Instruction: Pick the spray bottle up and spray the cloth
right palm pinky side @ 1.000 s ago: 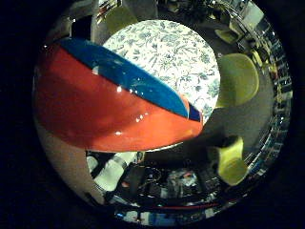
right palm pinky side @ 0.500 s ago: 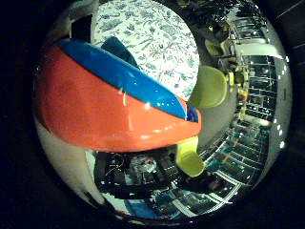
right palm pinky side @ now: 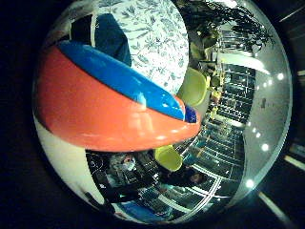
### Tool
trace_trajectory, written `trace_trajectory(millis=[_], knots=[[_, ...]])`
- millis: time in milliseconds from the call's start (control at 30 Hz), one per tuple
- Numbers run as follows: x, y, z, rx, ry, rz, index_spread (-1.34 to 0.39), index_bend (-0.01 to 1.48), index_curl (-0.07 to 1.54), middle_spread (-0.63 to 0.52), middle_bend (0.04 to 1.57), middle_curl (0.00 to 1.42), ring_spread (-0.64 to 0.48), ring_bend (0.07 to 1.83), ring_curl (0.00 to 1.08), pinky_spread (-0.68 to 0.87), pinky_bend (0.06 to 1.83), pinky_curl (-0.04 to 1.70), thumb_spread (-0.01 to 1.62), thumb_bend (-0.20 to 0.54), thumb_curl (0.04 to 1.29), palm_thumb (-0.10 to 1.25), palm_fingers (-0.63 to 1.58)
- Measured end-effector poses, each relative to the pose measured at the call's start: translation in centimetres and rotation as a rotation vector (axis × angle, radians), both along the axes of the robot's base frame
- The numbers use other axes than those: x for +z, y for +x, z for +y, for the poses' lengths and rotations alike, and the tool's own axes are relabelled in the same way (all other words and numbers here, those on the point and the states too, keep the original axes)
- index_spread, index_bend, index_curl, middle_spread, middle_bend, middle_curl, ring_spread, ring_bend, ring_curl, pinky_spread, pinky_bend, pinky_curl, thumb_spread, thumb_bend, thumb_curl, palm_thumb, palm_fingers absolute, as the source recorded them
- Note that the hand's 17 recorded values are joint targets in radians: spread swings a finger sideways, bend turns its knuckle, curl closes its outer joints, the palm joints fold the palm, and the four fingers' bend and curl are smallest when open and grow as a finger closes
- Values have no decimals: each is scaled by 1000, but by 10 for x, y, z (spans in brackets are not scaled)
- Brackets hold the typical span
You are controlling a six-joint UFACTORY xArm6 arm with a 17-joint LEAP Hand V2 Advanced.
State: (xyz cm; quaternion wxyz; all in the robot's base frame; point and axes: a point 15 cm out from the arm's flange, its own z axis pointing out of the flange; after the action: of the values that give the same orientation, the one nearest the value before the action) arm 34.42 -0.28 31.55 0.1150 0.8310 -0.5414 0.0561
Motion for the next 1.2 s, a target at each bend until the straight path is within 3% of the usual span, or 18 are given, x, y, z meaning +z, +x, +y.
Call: trace_trajectory(millis=[333, 600, 1000, 1200], knots=[[8, 5, 8, 12, 4, -22, -160, 1231, 652, -69, 1379, 593, -178, 1430, 652, -237, 1001, 1324, 951, -15, 740, 1025, 1185], [45, 22, 17, -8, 63, -96, -161, 1227, 657, -69, 1379, 592, -178, 1429, 655, -237, 997, 1324, 938, -16, 737, 1030, 1185], [120, 66, 109, -103, 535, -205, -160, 1225, 658, -69, 1379, 592, -178, 1427, 656, -238, 994, 1321, 925, -15, 744, 1032, 1186], [146, 106, 130, -135, 683, -359, -161, 1222, 660, -69, 1377, 591, -178, 1425, 657, -237, 999, 1309, 922, -15, 754, 1036, 1188]])
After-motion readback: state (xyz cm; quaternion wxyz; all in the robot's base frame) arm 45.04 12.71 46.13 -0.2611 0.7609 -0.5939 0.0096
